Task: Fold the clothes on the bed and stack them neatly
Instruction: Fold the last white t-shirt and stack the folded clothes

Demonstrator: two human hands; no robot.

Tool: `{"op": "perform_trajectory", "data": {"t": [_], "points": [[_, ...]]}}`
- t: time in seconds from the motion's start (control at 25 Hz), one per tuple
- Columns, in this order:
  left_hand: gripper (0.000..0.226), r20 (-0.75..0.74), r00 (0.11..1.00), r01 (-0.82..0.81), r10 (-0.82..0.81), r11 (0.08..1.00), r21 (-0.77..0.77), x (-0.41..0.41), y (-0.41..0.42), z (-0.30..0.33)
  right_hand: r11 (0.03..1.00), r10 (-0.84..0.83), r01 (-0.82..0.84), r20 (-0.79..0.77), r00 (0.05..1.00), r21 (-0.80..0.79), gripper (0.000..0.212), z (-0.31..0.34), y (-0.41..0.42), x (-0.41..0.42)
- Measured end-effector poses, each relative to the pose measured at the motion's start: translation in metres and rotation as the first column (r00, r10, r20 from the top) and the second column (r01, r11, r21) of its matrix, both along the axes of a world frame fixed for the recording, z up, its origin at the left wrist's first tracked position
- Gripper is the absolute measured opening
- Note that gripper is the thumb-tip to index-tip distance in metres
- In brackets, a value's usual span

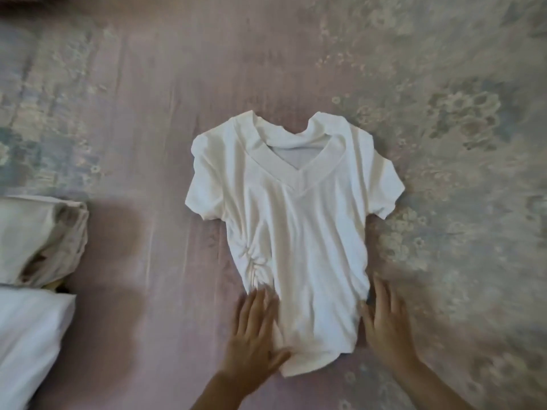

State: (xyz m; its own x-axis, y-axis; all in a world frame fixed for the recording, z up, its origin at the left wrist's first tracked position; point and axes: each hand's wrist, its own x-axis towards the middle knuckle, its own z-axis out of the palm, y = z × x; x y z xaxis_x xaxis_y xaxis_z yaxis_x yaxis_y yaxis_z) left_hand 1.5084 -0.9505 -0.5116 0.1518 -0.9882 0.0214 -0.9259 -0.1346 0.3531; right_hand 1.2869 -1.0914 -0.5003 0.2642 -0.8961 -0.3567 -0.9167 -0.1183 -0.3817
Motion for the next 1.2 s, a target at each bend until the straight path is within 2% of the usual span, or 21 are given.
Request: {"op": "perform_trajectory", "data": {"t": [0.08, 0.2, 0.24, 0.28, 0.36, 0.44, 0.52, 0.56, 0.64, 0.72, 0.84, 0.92, 0.96, 1.04, 1.08, 1.12, 1.2], "points": [[0.067, -0.003, 1.000, -0.022, 0.022, 0.999, -0.049, -0.020, 0.015, -0.002, 0.993, -0.045, 0.045, 0.004, 0.999, 0.112, 0.046, -0.003, 0.029, -0.014], [0.040, -0.014, 0.998, -0.067, 0.066, 0.994, -0.089, -0.021, -0.002, 0.010, 0.975, 0.037, -0.059, 0.104, 0.994, 0.216, 0.060, 0.003, 0.040, 0.003], [0.033, -0.032, 0.996, -0.085, 0.083, 0.994, -0.070, -0.017, -0.008, 0.016, 0.970, 0.039, -0.070, 0.136, 0.990, 0.232, 0.064, 0.007, 0.037, 0.013], [0.037, -0.054, 0.994, -0.093, 0.092, 0.996, -0.014, -0.011, -0.010, 0.021, 0.970, 0.006, -0.048, 0.172, 0.985, 0.237, 0.062, 0.010, 0.034, 0.024], [0.042, -0.124, 0.977, -0.154, 0.173, 0.977, 0.150, 0.001, -0.008, 0.030, 0.970, -0.144, 0.081, 0.270, 0.952, 0.230, 0.035, 0.016, 0.029, 0.045], [0.034, -0.150, 0.942, -0.259, 0.301, 0.934, 0.245, 0.008, -0.001, 0.040, 0.912, -0.362, 0.236, 0.390, 0.847, 0.335, 0.015, 0.022, 0.025, 0.055], [0.030, -0.176, 0.914, -0.328, 0.366, 0.920, 0.213, 0.011, 0.011, 0.046, 0.789, -0.576, 0.363, 0.390, 0.719, 0.496, 0.008, 0.028, 0.025, 0.052], [0.030, -0.170, 0.913, -0.341, 0.370, 0.923, 0.177, 0.011, 0.018, 0.049, 0.741, -0.643, 0.427, 0.363, 0.674, 0.519, 0.007, 0.030, 0.026, 0.045], [0.034, -0.121, 0.918, -0.366, 0.378, 0.924, 0.110, 0.008, 0.037, 0.055, 0.702, -0.695, 0.529, 0.296, 0.655, 0.477, 0.010, 0.039, 0.034, 0.023], [0.031, -0.077, 0.924, -0.374, 0.375, 0.927, 0.038, 0.001, 0.054, 0.059, 0.760, -0.630, 0.525, 0.239, 0.739, 0.384, 0.019, 0.046, 0.043, 0.002], [0.013, -0.067, 0.954, -0.299, 0.294, 0.951, -0.082, -0.017, 0.060, 0.056, 0.909, -0.376, 0.328, 0.166, 0.912, 0.258, 0.025, 0.048, 0.049, -0.013], [0.023, -0.195, 0.922, -0.347, 0.334, 0.937, -0.033, -0.027, 0.049, 0.051, 0.936, -0.316, 0.283, 0.147, 0.937, 0.210, 0.027, 0.045, 0.045, -0.015], [0.023, -0.321, 0.843, -0.448, 0.432, 0.894, 0.025, -0.030, 0.041, 0.050, 0.942, -0.301, 0.268, 0.154, 0.941, 0.205, 0.026, 0.045, 0.043, -0.015], [0.030, -0.567, 0.527, -0.636, 0.633, 0.736, 0.231, -0.033, 0.020, 0.050, 0.981, -0.140, 0.111, 0.188, 0.972, 0.158, 0.029, 0.044, 0.045, -0.008], [0.040, -0.619, 0.397, -0.659, 0.678, 0.679, 0.322, -0.032, 0.010, 0.049, 0.992, -0.004, -0.018, 0.173, 0.985, 0.128, 0.035, 0.042, 0.048, -0.003], [0.049, -0.618, 0.362, -0.650, 0.698, 0.665, 0.369, -0.032, 0.002, 0.048, 0.984, 0.112, -0.130, 0.141, 0.984, 0.125, 0.044, 0.039, 0.050, 0.004], [0.059, -0.576, 0.423, -0.602, 0.700, 0.692, 0.398, -0.034, -0.009, 0.045, 0.971, 0.192, -0.197, 0.049, 0.980, 0.133, 0.057, 0.036, 0.048, 0.022]]}}
